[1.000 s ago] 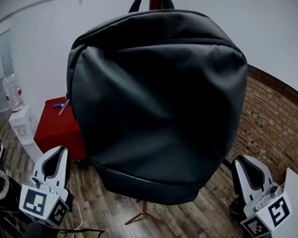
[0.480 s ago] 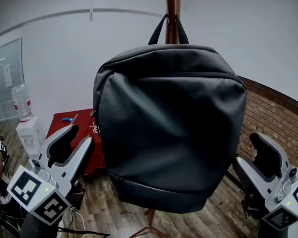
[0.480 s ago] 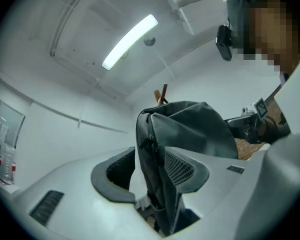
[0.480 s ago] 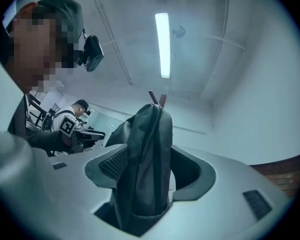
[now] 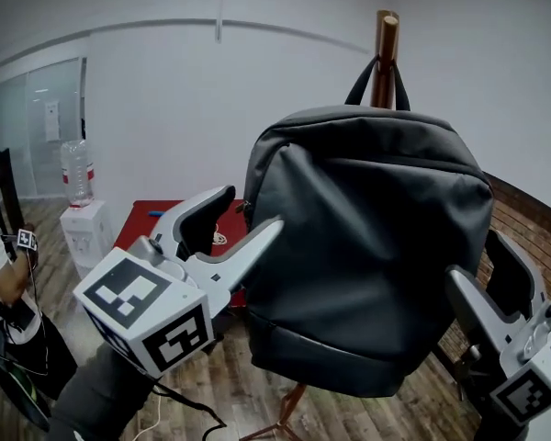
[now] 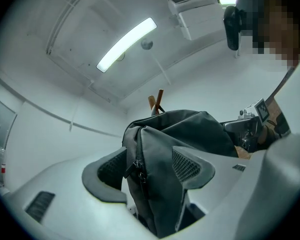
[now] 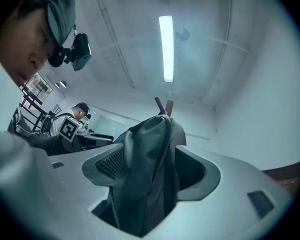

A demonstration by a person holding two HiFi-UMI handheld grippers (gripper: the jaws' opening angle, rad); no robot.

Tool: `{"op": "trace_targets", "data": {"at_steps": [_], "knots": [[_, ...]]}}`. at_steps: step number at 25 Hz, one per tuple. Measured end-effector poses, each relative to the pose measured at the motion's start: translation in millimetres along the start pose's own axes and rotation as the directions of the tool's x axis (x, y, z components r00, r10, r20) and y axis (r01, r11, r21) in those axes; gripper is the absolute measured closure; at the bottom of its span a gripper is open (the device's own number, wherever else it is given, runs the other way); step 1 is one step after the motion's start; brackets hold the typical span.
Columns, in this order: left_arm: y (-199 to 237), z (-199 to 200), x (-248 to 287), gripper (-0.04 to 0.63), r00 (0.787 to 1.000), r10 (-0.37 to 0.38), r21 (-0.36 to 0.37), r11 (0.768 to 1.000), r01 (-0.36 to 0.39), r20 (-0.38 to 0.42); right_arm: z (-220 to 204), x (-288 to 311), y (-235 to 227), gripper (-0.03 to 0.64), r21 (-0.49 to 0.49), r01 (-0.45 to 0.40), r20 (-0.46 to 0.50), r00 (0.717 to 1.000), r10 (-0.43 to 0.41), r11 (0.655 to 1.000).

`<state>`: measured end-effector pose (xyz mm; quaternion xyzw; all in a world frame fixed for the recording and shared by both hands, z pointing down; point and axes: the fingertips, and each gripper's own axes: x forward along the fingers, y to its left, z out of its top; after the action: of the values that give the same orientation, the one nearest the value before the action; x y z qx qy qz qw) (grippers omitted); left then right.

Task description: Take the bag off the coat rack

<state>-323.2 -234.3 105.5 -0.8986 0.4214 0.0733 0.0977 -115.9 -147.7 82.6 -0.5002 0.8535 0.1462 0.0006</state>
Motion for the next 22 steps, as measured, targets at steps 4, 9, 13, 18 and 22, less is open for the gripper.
{"op": "trace_targets", "data": {"at_steps": [4,9,13,18,22], "knots": [[-1.6,-8.6,12.4,0.318,0.999,-0.005,0.019,1.0,0.006,-0.045,1.6,15.0,1.4,0.316,-0.005,0.004,0.0,1.0,-0.004,1.0],[4.7,-14.1,16.4,0.33,0.996,0.038,0.098,0.995,-0.03,-0.077,-6.3,25.8,4.6,0.318,-0.055,0.054,-0.045,0.997,-0.056,0.997],[6.6,-17.2,29.4,0.435,0.995,0.047,0.111,0.993,-0.037,-0.086,-14.1,37.2,-3.7,0.342,-0.066,0.072,-0.04,0.996,-0.075,0.995],[10.2,-18.0,21.7,0.49,0.993,0.035,0.07,0.997,-0.027,-0.109,-25.6,41.9,-7.0,0.448,-0.047,0.104,-0.027,0.994,-0.106,0.993],[7.4,-9.7,12.6,0.502,0.995,0.05,0.027,0.998,-0.048,-0.083,-20.6,42.5,0.1,0.533,-0.011,0.064,-0.015,0.998,-0.065,0.998]]}}
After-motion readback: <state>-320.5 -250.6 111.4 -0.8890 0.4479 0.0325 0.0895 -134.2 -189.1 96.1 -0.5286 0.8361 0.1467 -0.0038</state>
